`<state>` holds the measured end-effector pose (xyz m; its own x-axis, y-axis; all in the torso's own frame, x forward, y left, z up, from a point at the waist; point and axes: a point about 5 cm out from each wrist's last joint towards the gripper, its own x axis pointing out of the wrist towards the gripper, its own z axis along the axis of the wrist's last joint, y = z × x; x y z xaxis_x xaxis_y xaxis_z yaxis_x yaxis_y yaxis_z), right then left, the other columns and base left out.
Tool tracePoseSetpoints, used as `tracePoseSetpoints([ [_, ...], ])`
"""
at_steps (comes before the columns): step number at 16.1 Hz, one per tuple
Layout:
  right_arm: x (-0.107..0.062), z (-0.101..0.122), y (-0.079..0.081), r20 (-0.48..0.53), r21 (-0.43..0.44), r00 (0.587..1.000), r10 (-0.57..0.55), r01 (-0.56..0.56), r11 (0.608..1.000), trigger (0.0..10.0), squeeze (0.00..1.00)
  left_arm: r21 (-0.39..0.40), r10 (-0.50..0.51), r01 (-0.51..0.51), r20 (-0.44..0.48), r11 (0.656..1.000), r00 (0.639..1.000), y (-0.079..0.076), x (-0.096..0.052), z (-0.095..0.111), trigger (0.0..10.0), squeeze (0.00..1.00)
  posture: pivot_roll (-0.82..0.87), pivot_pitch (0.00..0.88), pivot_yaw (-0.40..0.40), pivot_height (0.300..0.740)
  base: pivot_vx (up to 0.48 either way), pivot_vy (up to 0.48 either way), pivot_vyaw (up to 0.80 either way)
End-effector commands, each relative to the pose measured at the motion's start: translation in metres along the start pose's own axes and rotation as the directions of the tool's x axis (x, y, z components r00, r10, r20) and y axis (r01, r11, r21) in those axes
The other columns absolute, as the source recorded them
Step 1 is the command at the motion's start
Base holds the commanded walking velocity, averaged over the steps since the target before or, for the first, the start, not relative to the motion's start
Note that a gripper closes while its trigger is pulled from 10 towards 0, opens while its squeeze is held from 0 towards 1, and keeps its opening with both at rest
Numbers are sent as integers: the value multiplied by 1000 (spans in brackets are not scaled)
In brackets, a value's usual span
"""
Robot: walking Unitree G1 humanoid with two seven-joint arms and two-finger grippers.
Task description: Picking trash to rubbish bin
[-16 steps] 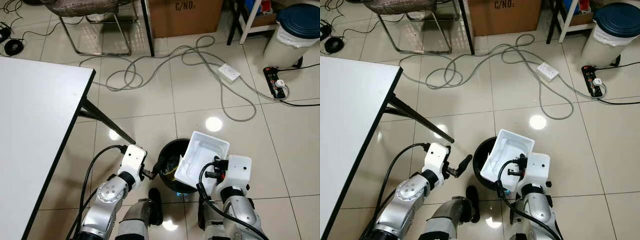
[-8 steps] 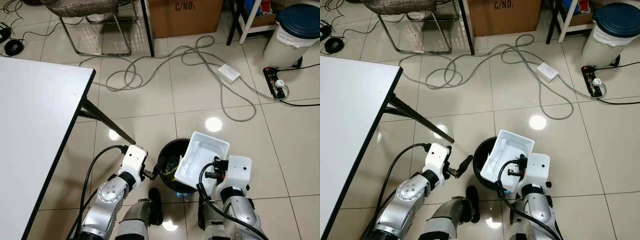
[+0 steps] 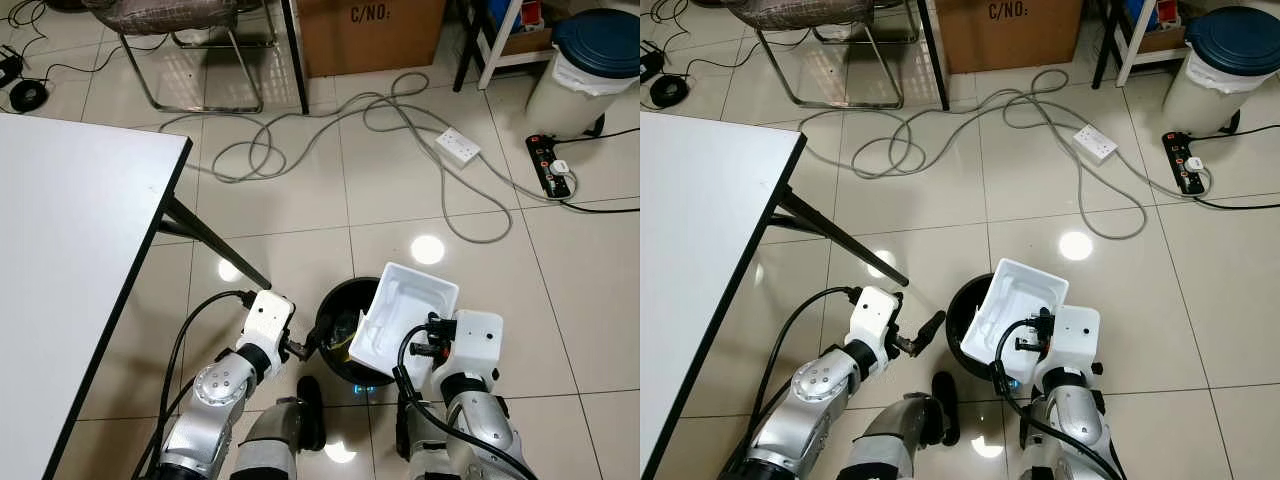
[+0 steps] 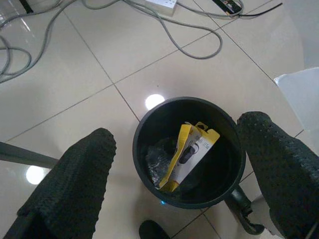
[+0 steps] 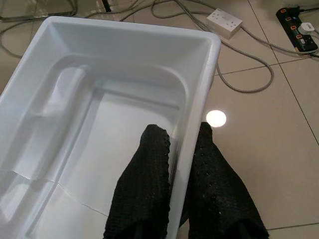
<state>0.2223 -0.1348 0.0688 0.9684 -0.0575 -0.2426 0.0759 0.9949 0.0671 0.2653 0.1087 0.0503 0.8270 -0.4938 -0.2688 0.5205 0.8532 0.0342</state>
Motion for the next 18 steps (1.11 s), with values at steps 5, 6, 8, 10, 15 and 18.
tracePoseSetpoints([
  [5, -3, -9, 4, -42, 28, 999, 7, -6, 1000, 10000, 0, 5, -8, 8, -42, 1000, 999, -1, -4, -10, 10000, 0, -58, 381, 169, 687, 0, 0, 0],
  [6, -3, -9, 4, -42, 28, 999, 6, -5, 1000, 10000, 0, 5, -8, 8, -42, 1000, 999, -1, -4, -10, 10000, 0, -58, 381, 169, 677, 0, 0, 0],
  [8, -2, -9, 4, -43, 29, 999, 5, -4, 1000, 10000, 0, 6, -8, 8, -42, 1000, 999, -1, -4, -10, 10000, 0, -57, 380, 169, 662, 0, 0, 0],
  [10, -1, -9, 3, -42, 30, 999, 5, -4, 1000, 10000, 0, 7, -8, 8, -43, 1000, 999, -1, -4, -10, 10000, 0, -56, 376, 168, 642, 0, 0, 0],
  [15, -1, -9, 4, -40, 31, 999, 2, 0, 1000, 10000, 0, 9, -13, 14, -38, 1000, 999, -1, -4, -8, 10000, 0, -54, 376, 176, 587, 0, 0, 0],
  [18, -1, -9, 4, -39, 31, 999, 0, 1, 1000, 10000, 0, 11, -21, 21, -36, 1000, 999, -2, -4, -8, 10000, 0, -53, 378, 178, 562, 0, 0, 0],
])
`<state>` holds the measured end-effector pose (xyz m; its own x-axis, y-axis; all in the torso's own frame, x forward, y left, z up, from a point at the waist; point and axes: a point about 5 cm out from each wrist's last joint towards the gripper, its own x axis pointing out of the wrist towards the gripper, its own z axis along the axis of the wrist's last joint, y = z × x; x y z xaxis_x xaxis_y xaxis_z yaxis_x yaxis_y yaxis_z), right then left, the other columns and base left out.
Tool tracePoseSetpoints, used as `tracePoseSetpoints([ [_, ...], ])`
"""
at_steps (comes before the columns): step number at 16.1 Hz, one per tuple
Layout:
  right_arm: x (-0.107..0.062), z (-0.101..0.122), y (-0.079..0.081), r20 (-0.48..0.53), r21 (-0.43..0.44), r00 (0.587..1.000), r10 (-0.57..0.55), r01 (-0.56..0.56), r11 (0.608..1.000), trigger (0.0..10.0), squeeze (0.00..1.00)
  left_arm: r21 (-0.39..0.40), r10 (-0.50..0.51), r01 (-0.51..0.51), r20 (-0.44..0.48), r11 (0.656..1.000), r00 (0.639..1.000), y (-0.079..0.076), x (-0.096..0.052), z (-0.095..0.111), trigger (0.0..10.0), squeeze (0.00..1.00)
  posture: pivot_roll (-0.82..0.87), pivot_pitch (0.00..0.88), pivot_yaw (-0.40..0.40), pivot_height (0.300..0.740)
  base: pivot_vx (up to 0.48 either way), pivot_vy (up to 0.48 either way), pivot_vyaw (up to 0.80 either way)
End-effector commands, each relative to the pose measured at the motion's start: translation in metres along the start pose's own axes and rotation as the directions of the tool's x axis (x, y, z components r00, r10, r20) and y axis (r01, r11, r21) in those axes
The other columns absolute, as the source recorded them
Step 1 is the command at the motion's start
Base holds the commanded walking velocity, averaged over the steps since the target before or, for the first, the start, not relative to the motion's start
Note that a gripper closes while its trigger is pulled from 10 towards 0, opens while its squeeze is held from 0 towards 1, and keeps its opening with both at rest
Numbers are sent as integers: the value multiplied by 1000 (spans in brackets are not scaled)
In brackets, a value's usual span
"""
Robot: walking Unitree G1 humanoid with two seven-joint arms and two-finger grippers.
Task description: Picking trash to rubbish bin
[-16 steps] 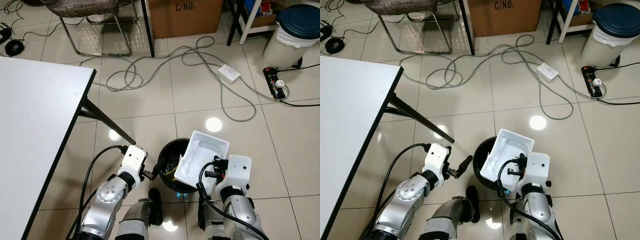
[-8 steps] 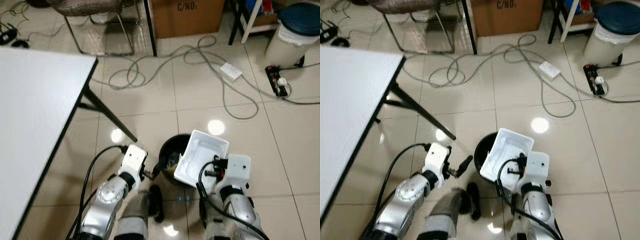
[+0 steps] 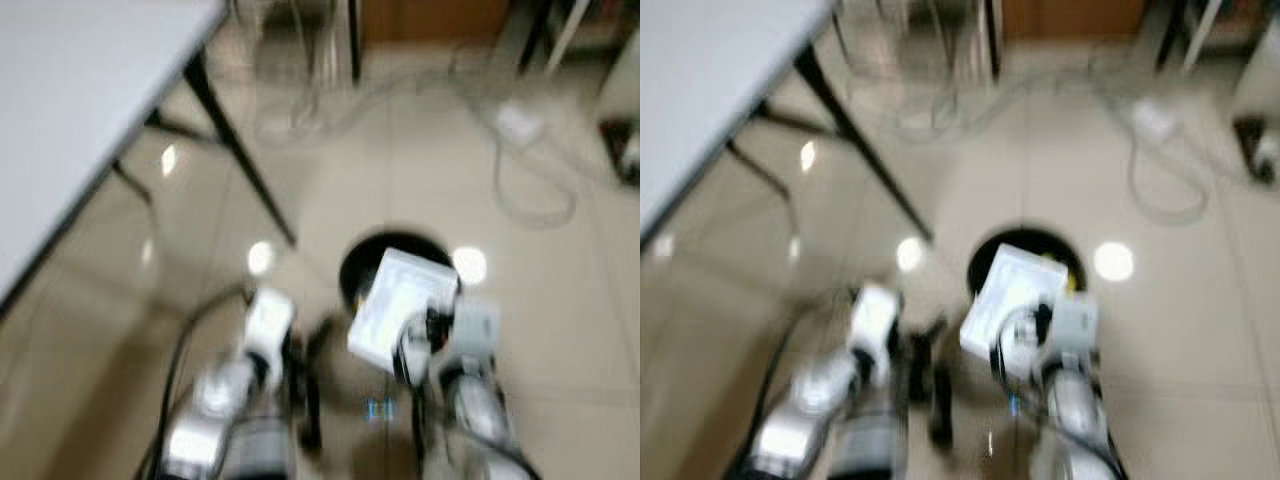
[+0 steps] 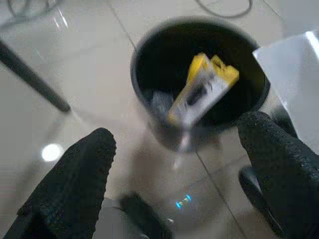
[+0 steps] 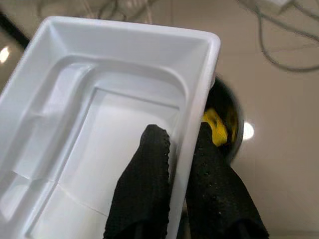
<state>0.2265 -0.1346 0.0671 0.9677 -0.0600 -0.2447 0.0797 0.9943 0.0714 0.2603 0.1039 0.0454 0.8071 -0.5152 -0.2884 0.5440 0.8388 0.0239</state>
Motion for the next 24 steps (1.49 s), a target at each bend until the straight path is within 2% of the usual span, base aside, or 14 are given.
tracePoseSetpoints([
  [1, -5, -9, 4, -35, 26, 999, 1, 0, 1000, 10000, 0, 14, 4, -4, -15, 1000, 1000, 4, -4, -3, 10000, 0, -52, 380, 180, 562, 0, 0, 0],
  [11, -6, -10, 2, -35, 46, 999, -22, 24, 999, 10000, 0, 47, -84, 83, 1, 995, 997, -12, -8, 0, 10000, 0, -52, 388, 187, 562, 0, 0, 0],
  [18, -8, -11, 1, -35, 53, 999, -35, 37, 998, 10000, 0, 49, -114, 114, -2, 992, 993, -16, -10, 1, 10000, 0, -44, 405, 200, 562, 0, 0, 0],
  [21, -11, -12, -4, -31, 41, 996, -82, 83, 996, 10000, 0, 57, -135, 134, 9, 989, 991, -18, -8, 7, 10000, 0, -38, 434, 219, 562, 0, 0, 0],
  [24, -14, -11, -13, -24, 38, 990, -139, 139, 989, 10000, 0, 64, -163, 161, 30, 985, 986, -21, 4, 17, 10000, 0, -46, 452, 232, 562, 0, 0, 0],
])
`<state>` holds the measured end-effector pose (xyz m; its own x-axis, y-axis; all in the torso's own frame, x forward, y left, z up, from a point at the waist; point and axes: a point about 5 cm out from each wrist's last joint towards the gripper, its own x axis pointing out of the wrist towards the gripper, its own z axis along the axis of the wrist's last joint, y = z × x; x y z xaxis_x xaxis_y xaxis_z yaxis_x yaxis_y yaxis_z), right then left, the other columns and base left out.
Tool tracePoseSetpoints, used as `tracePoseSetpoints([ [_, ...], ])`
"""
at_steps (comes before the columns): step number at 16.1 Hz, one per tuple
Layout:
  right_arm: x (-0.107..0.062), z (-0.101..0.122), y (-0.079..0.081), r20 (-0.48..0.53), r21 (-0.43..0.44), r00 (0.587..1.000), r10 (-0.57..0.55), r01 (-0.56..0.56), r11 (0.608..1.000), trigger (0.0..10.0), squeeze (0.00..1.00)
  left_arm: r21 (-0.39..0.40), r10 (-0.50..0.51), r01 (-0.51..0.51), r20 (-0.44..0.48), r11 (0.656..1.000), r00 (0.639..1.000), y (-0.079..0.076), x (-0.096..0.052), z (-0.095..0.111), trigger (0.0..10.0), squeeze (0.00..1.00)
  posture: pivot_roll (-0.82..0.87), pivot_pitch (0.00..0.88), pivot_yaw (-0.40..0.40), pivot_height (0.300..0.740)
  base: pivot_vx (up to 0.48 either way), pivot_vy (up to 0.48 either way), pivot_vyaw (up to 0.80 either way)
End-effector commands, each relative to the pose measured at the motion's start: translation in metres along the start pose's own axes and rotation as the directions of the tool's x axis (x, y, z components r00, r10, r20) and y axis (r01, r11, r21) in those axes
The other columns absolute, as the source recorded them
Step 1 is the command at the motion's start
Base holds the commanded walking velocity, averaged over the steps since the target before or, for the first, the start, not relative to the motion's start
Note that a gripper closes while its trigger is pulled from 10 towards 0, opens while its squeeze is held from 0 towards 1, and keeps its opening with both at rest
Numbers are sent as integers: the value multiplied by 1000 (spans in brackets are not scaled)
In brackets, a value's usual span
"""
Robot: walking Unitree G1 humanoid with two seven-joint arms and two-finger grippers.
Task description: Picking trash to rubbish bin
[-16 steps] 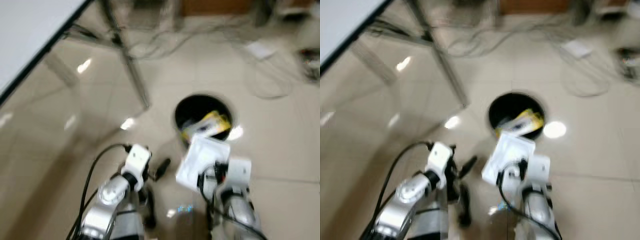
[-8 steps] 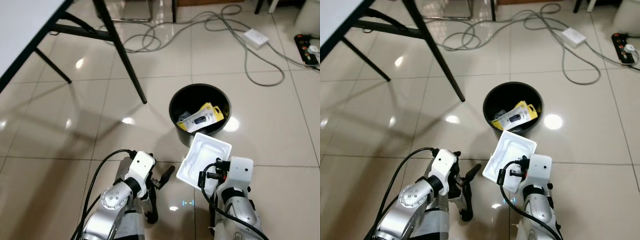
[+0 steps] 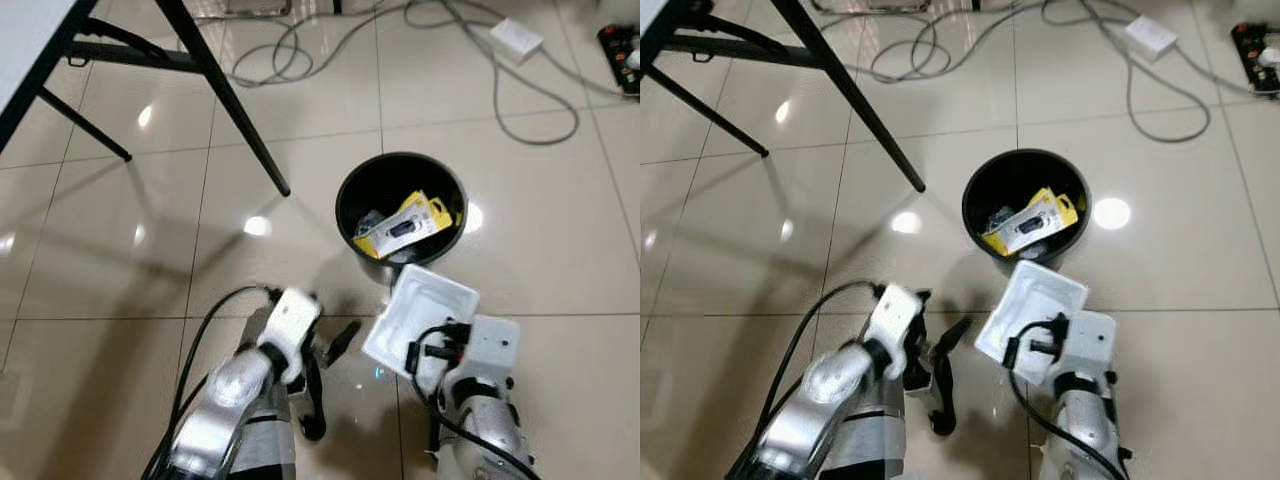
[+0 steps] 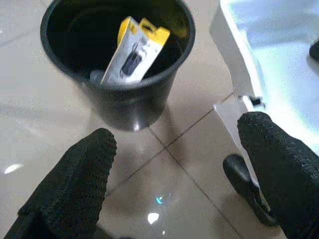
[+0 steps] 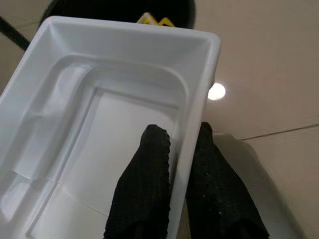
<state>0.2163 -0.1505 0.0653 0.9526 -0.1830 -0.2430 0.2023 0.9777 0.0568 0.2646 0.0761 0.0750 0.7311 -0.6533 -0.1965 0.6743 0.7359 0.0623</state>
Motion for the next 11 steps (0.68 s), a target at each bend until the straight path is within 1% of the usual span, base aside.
tracePoseSetpoints([
  [1, -7, -6, 1, -25, 20, 999, -29, 30, 999, 10000, 0, -19, -28, 27, -56, 999, 998, -5, -1, -13, 10000, 0, -67, 466, 241, 562, 0, 0, 0],
  [2, -8, -3, 0, -17, 21, 999, -39, 39, 999, 10000, 0, -18, -38, 37, -47, 999, 998, -6, 4, -10, 10000, 0, -76, 471, 244, 562, 0, 0, 0],
  [5, -9, 2, -6, 3, 20, 997, -71, 71, 997, 10000, 0, -18, -42, 41, -43, 999, 998, -6, 10, -6, 10000, 0, -93, 474, 248, 562, 0, 0, 0],
  [7, -2, 5, -21, 21, 3, 993, -117, 117, 993, 10000, 0, -23, -37, 36, -46, 999, 998, -5, 8, -8, 10000, 0, -86, 466, 247, 562, 0, 0, 0],
  [10, 9, 11, -24, 44, -12, 993, -109, 110, 994, 10000, 0, -25, -38, 36, -53, 999, 998, -7, 5, -11, 10000, 0, -82, 465, 246, 562, 0, 0, 0],
  [11, 20, 21, -24, 74, -21, 992, -98, 100, 995, 10000, 0, -21, -31, 30, -61, 999, 998, -6, 1, -14, 10000, 0, -56, 462, 242, 562, 0, 0, 0],
])
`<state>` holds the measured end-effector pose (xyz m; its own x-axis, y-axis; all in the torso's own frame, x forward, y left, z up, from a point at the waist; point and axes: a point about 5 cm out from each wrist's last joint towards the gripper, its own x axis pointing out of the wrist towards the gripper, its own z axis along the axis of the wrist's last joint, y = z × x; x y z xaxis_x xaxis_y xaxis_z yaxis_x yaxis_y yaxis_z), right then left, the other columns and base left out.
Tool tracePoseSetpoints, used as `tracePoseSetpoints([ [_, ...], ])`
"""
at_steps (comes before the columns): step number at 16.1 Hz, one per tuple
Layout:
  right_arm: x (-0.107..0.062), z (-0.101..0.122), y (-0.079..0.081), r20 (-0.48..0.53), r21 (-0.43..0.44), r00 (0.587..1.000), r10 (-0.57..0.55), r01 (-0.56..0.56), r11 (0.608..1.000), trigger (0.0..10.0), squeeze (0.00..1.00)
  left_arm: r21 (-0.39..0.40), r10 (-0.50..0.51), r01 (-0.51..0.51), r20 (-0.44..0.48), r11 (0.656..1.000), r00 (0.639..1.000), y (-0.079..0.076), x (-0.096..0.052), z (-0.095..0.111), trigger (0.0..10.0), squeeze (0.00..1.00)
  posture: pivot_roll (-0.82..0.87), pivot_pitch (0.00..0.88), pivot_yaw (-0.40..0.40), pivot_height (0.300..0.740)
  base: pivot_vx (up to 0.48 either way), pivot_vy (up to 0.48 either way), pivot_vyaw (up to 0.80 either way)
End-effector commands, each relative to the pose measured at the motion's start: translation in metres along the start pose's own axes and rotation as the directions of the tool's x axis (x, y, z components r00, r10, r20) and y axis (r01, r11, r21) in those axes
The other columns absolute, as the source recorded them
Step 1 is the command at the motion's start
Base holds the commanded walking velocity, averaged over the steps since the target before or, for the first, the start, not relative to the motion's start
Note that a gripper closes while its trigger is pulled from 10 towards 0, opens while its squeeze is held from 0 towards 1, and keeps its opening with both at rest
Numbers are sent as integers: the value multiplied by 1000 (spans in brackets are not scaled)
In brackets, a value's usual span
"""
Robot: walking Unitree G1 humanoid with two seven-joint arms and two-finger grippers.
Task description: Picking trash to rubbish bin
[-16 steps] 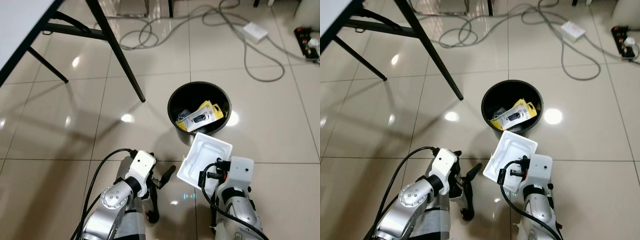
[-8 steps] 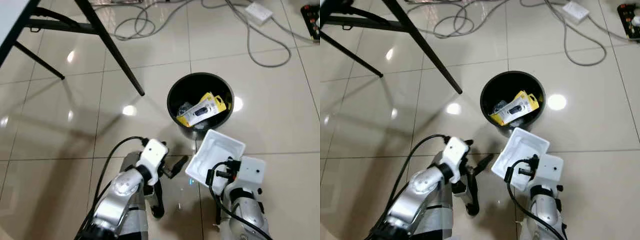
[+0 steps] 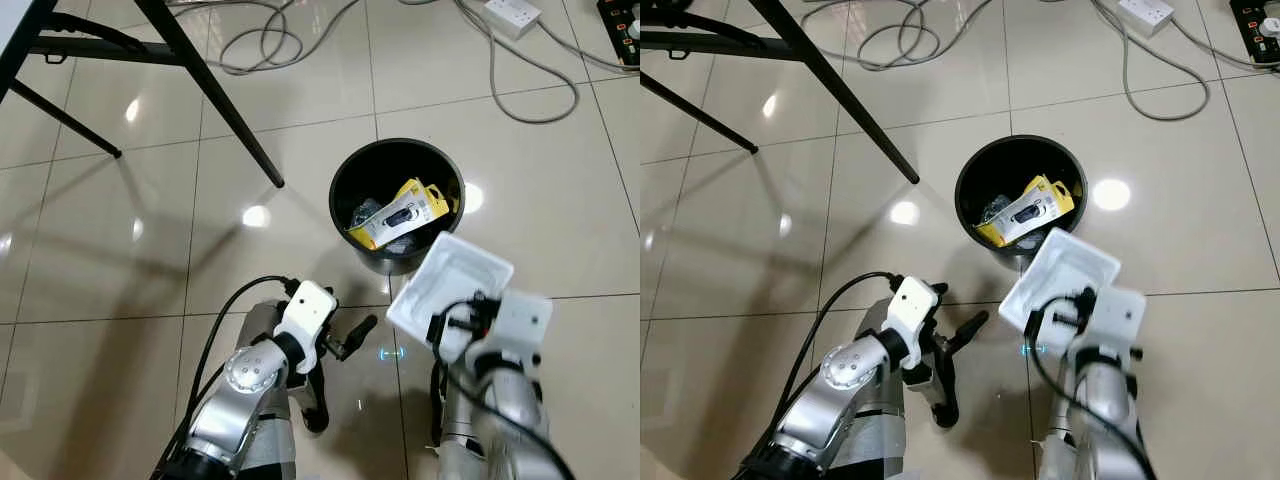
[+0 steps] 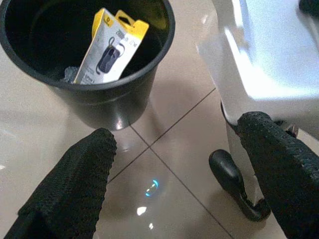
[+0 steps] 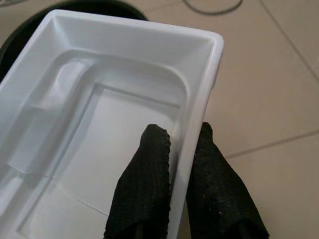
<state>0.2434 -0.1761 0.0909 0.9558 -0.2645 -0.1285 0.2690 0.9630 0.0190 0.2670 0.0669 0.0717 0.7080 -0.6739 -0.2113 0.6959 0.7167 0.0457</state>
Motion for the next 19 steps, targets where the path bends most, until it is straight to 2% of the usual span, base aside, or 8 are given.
tracePoseSetpoints([
  [1, 3, -6, -8, -22, -15, 1000, -19, 19, 1000, 10000, 0, 0, 27, -27, -56, 1000, 998, 4, -11, -14, 10000, 0, -39, 458, 239, 562, 0, 0, 0],
  [2, 14, 3, -12, 11, -25, 1000, -22, 22, 999, 10000, 0, 15, 68, -67, -71, 998, 995, 12, -16, -18, 10000, 0, -22, 455, 234, 562, 0, 0, 0],
  [5, 32, 23, -22, 84, -47, 995, -55, 59, 997, 10000, 0, 26, 133, -131, -101, 991, 986, 27, -30, -24, 10000, 0, 4, 452, 227, 562, 0, 0, 0],
  [10, 57, 42, -35, 149, -75, 986, -80, 92, 993, 10000, 0, 21, 160, -159, -108, 987, 981, 33, -51, -25, 10000, 0, 90, 461, 222, 562, 0, 0, 0],
  [13, 69, 50, -33, 177, -97, 983, -40, 58, 994, 10000, 0, 32, 178, -175, -110, 984, 978, 37, -59, -22, 10000, 0, 117, 469, 230, 562, 0, 0, 0],
  [19, 103, 84, -16, 255, -123, 966, 41, -10, 992, 10000, 0, 62, 208, -202, -115, 977, 971, 44, -83, -8, 10000, 0, 212, 506, 257, 562, 0, 0, 0],
])
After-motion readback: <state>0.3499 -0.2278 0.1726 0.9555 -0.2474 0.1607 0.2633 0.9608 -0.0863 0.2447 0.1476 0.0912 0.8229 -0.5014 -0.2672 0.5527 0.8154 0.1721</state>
